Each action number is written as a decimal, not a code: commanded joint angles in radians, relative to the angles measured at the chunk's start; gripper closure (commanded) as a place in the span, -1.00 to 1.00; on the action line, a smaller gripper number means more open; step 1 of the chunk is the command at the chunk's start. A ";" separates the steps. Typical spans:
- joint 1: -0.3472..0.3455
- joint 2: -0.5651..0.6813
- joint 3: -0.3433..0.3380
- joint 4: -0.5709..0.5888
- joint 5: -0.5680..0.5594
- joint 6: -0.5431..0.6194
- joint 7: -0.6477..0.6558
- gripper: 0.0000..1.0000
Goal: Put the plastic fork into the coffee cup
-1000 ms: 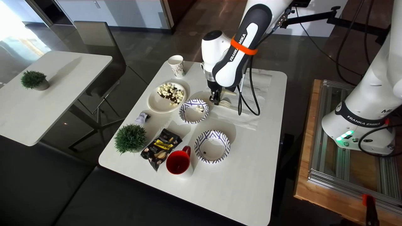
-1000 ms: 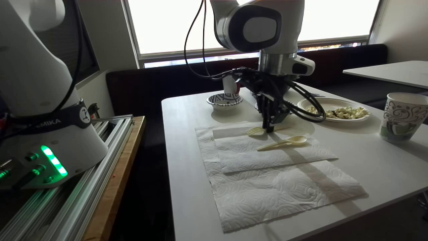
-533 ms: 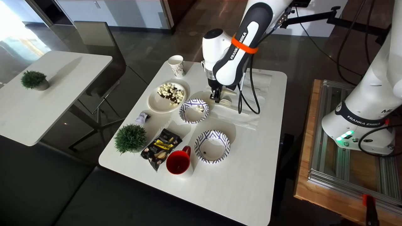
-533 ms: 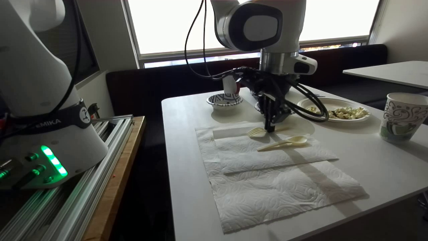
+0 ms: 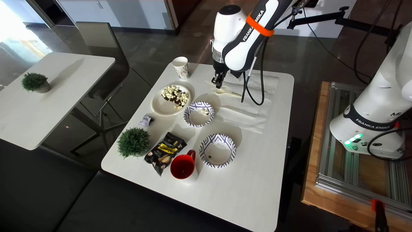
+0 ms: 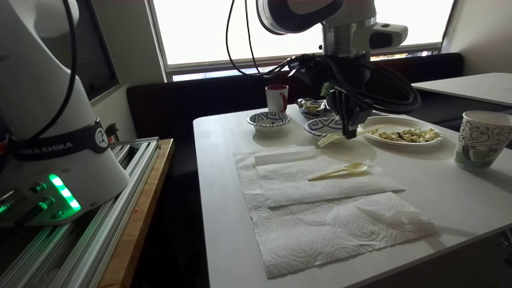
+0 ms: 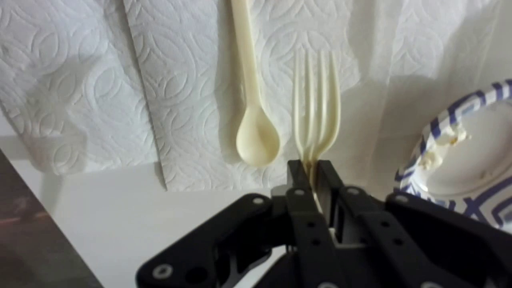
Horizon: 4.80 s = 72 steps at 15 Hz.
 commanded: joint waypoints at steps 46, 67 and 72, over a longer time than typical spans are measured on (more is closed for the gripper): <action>0.738 0.869 -0.964 0.761 0.468 0.287 0.771 0.94; 0.751 0.868 -0.959 0.749 0.378 0.279 0.791 -0.12; 0.720 0.697 -0.902 0.684 0.339 0.301 0.693 -0.84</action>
